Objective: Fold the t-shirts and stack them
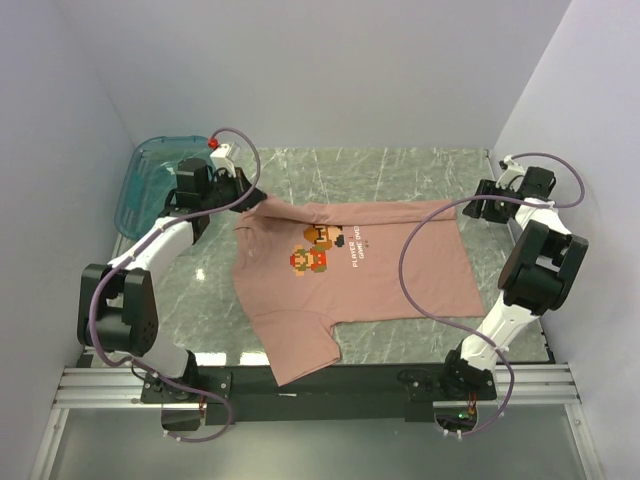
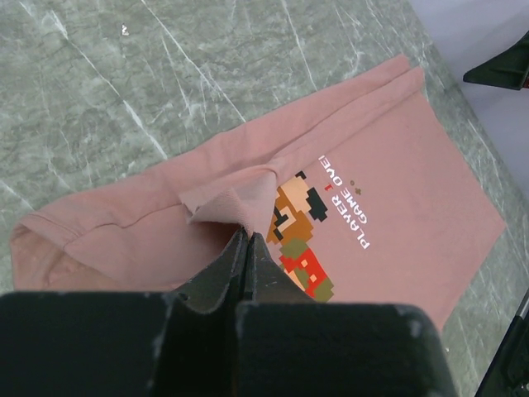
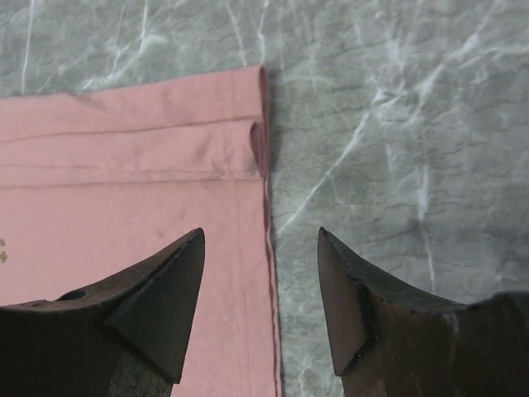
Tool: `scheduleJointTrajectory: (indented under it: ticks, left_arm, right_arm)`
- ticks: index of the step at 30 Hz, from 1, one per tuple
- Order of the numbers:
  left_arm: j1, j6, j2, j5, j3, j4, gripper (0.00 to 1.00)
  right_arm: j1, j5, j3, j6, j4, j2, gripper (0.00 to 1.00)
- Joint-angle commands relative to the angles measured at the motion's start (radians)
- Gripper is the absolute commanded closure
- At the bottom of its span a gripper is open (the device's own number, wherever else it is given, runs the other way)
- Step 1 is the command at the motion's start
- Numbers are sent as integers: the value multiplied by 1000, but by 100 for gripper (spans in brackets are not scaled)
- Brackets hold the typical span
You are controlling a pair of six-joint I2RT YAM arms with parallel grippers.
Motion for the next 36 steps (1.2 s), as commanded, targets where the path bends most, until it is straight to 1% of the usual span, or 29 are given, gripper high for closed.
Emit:
scheduleJointTrajectory:
  ticks: [1,14,32,36]
  left_arm:
    - [-11,35,-47,18,-3,-11,99]
    - [-32,60,-77,-9,-15,-77,99]
    - [-101,75,-140,-64,-46,-125,99]
    - [-126,81,-137,-72,-43,-177,99]
  right_arm:
    - [3,-58,4,-38,-20,-35,36]
    - [3,-75,1,-46,-27,-35,36]
    - [3,-82,3,-49,-35,-26,36]
    - [3,-84,4,-52,-40,-26,36]
